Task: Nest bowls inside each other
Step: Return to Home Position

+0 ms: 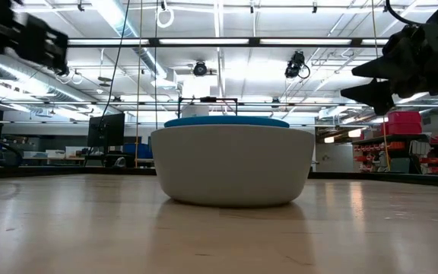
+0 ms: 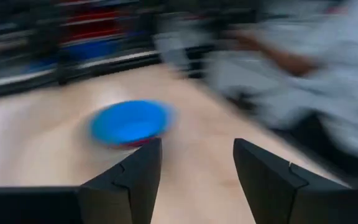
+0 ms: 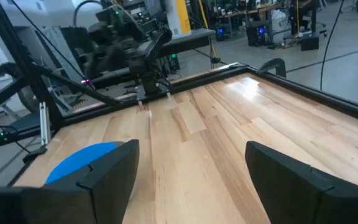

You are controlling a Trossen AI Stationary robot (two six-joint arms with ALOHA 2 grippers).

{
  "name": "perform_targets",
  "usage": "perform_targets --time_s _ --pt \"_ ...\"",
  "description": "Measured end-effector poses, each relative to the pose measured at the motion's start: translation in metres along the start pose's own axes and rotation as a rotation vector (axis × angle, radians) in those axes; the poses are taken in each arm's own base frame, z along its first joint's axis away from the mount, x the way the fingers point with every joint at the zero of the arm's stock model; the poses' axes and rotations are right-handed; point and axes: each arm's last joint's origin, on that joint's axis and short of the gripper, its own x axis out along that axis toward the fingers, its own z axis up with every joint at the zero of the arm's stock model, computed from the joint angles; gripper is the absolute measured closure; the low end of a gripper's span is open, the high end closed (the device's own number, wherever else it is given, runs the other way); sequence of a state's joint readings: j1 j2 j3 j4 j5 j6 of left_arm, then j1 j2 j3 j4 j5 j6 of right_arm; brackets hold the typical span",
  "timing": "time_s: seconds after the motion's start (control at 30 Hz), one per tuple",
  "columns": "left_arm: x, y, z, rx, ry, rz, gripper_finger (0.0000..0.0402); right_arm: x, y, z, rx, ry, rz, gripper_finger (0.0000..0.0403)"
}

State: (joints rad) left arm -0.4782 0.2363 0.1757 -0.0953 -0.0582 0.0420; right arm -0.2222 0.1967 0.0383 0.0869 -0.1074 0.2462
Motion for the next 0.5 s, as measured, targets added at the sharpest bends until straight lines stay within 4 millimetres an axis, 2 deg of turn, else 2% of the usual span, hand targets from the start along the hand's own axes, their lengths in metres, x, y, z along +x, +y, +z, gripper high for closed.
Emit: perform_targets --time_s 0.07,0.1,0.2,0.33,0.43,0.5 --pt "0.0 -0.004 0.003 0.037 -0.037 -0.15 0.0195 0.0 0.0 0.0 0.004 0.001 0.003 0.0103" --pt "0.0 -0.005 0.005 0.047 -0.061 -0.163 0.0195 0.0 0.0 0.0 0.005 0.002 0.008 0.0105" --pt "0.0 0.001 0.008 -0.017 -0.081 0.01 0.0195 0.0 0.001 0.0 0.019 0.01 0.041 0.0111" --pt "-0.001 0.008 -0.004 -0.158 0.025 0.287 0.0196 0.0 0.002 -0.003 0.05 0.021 0.072 0.012" --pt "0.0 0.008 -0.011 -0.165 0.044 0.304 0.0196 0.001 0.0 -0.009 0.064 0.043 0.073 0.0126" --pt "0.002 0.006 -0.017 -0.139 0.027 0.248 0.0196 0.001 -0.001 -0.012 0.072 0.069 0.064 0.013"
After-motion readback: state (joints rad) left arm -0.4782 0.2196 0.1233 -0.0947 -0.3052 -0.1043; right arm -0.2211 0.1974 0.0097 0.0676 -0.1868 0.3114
